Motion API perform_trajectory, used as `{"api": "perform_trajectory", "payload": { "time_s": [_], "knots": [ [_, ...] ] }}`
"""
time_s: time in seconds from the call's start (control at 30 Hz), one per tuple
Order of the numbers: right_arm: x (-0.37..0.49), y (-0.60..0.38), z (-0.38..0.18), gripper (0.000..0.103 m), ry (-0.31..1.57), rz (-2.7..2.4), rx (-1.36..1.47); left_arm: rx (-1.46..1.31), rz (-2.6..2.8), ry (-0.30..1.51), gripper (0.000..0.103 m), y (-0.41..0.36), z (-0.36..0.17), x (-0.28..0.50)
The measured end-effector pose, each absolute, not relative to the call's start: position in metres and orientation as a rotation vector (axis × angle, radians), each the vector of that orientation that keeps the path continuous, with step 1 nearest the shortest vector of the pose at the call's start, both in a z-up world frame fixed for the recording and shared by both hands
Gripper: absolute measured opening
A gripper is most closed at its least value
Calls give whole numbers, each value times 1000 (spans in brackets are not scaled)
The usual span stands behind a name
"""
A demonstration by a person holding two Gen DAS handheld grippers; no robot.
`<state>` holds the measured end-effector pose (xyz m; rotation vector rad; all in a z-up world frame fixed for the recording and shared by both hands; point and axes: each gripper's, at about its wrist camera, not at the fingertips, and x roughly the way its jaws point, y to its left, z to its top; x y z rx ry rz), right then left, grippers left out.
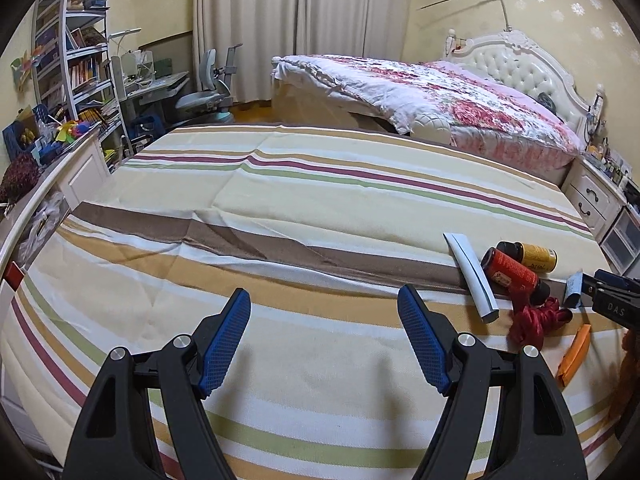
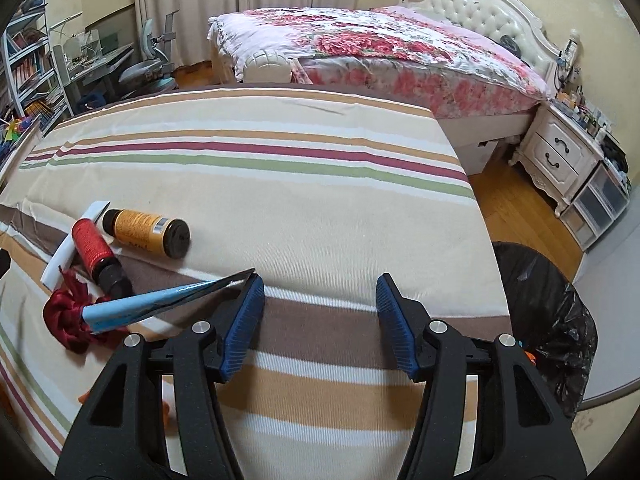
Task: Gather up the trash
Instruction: 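Move both tools back to the bed over the orange paper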
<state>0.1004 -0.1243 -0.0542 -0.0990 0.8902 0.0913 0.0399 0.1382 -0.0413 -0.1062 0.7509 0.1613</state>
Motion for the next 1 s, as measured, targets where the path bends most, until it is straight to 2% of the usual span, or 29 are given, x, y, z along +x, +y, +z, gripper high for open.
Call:
{"api": "perform_trajectory", "payload": {
  "time_s": [0.43,0.7,1.0],
  "knots": [
    [113,-124,-50,59,876,65,-73,-145,159,758,74,150,-45,44],
    [76,-125,-35,59,851,45,-9,-167,149,748,74,155,-45,42],
    [36,-78,-33,60,876,182,9,-188,147,736,74,159,-43,37]
  ]
}}
